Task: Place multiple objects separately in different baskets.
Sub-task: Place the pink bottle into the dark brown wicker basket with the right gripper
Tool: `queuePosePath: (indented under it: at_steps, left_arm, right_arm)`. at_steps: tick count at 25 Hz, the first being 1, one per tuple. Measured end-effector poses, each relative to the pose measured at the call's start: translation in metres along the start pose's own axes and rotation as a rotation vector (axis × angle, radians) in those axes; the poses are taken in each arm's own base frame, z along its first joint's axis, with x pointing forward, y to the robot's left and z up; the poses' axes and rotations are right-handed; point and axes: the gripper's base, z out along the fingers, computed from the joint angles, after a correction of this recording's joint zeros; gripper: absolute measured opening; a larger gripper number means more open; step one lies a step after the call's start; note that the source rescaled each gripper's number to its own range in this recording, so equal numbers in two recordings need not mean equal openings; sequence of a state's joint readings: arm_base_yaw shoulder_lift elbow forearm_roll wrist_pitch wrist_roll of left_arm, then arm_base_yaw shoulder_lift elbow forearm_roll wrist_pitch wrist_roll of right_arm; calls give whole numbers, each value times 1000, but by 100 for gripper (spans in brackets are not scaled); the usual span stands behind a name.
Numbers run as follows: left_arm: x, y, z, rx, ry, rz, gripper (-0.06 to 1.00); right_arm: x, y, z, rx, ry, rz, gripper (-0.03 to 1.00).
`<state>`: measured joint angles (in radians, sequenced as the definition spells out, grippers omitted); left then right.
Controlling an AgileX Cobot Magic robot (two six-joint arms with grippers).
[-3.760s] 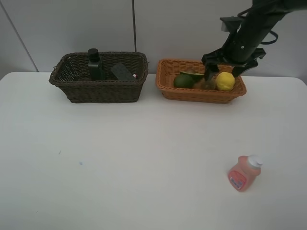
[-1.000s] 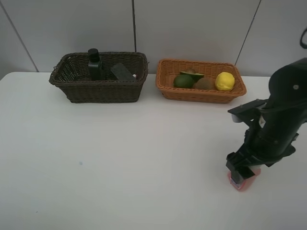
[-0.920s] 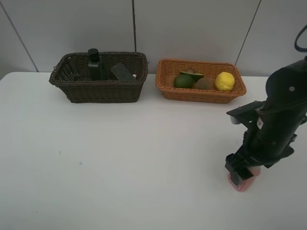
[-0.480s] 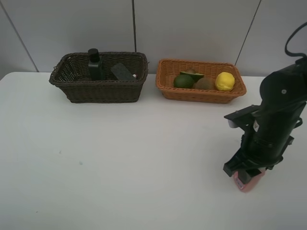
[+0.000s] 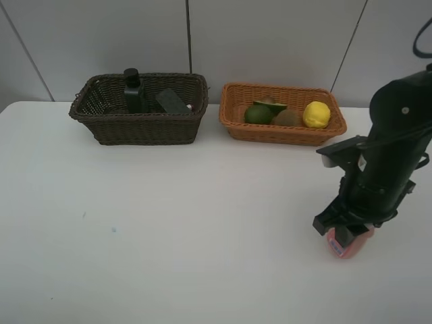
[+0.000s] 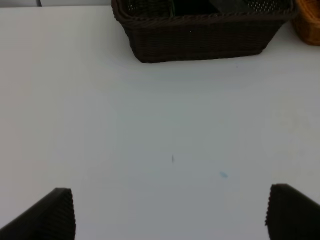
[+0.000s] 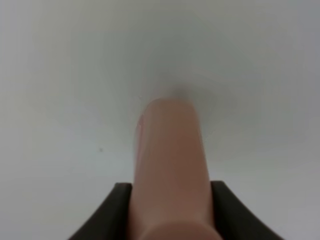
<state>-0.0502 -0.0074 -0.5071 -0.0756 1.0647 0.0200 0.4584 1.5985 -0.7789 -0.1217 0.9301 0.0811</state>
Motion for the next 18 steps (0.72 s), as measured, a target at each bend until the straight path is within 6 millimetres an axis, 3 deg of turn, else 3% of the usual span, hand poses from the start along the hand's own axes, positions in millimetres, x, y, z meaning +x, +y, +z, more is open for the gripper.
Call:
queuePosePath:
  at_steps: [5, 10, 15, 18]
  left_arm:
    - [0, 0, 0, 0, 0, 0, 100]
    - [0, 0, 0, 0, 0, 0, 100]
    - [0, 0, 0, 0, 0, 0, 100]
    - [0, 0, 0, 0, 0, 0, 100]
  right_arm:
    - [-14, -7, -70, 1, -222, 30, 0]
    - [-37, -10, -118, -17, -394, 45, 0]
    - [-90, -1, -133, -129, -517, 31, 0]
    - [-131, 9, -130, -224, -564, 9, 0]
